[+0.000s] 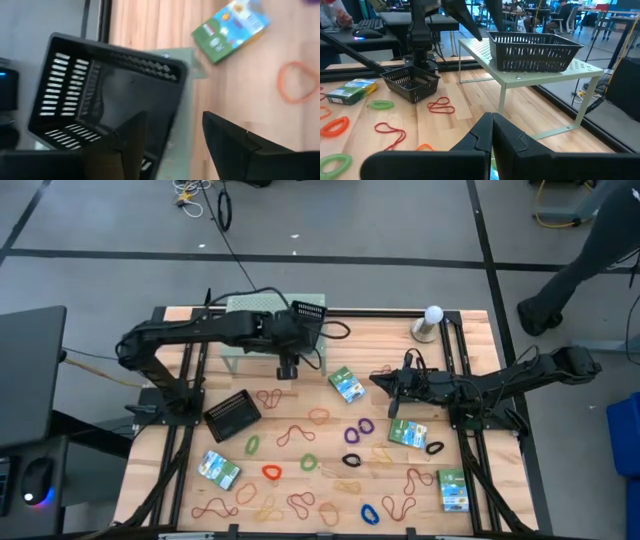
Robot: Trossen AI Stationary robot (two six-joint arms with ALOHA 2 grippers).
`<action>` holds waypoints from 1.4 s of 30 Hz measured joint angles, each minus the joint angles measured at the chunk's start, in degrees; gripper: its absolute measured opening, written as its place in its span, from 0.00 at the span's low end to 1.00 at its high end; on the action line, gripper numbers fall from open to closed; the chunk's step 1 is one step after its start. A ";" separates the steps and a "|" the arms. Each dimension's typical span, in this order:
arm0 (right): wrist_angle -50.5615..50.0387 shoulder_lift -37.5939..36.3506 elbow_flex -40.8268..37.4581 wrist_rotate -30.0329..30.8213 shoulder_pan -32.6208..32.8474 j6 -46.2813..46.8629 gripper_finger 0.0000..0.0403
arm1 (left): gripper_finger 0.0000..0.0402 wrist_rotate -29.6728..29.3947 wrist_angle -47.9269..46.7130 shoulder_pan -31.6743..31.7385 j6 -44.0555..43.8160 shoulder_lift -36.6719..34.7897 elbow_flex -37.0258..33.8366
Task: Pick & Place Office Desk Supplies
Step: Put the black bin on the shelf
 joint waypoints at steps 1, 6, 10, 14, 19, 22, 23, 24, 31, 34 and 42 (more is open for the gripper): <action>0.00 0.00 0.00 0.00 0.00 -0.34 0.03 | 0.50 -0.88 -0.04 0.10 0.70 0.20 0.00; 0.31 0.00 0.00 -0.09 -0.14 -2.32 0.03 | 0.47 -0.59 -0.03 1.91 1.80 0.28 0.00; 1.17 0.00 0.04 -0.09 -0.50 -2.38 0.03 | 0.36 0.53 -0.04 2.76 1.71 0.28 0.00; 1.94 0.00 0.04 -0.09 -0.48 2.41 0.03 | 0.26 1.43 0.28 2.99 2.17 0.46 0.00; 0.73 0.00 0.04 0.07 0.37 4.09 0.03 | 0.17 1.44 -0.49 3.01 2.26 0.63 -0.04; 2.44 -0.04 0.07 0.09 1.28 3.30 0.03 | 0.10 1.44 -0.45 2.99 2.10 0.63 -0.04; 2.46 -0.04 0.07 0.09 1.48 2.81 0.03 | 0.08 1.43 -0.39 2.99 2.08 0.63 -0.04; 2.60 -0.02 0.07 0.09 1.68 2.47 0.03 | 0.06 1.42 -0.36 2.99 1.97 0.63 -0.04; 3.39 -0.04 0.07 0.11 2.14 1.05 0.03 | 0.04 -0.16 -0.39 2.92 2.15 0.55 -0.04; 3.39 -0.04 0.07 0.13 2.14 0.80 0.03 | 0.05 -0.38 -0.62 2.90 2.15 0.19 -0.04; 3.43 -0.04 0.07 0.15 2.14 0.44 0.03 | 0.04 -4.56 -8.41 3.77 -0.78 -5.51 -0.04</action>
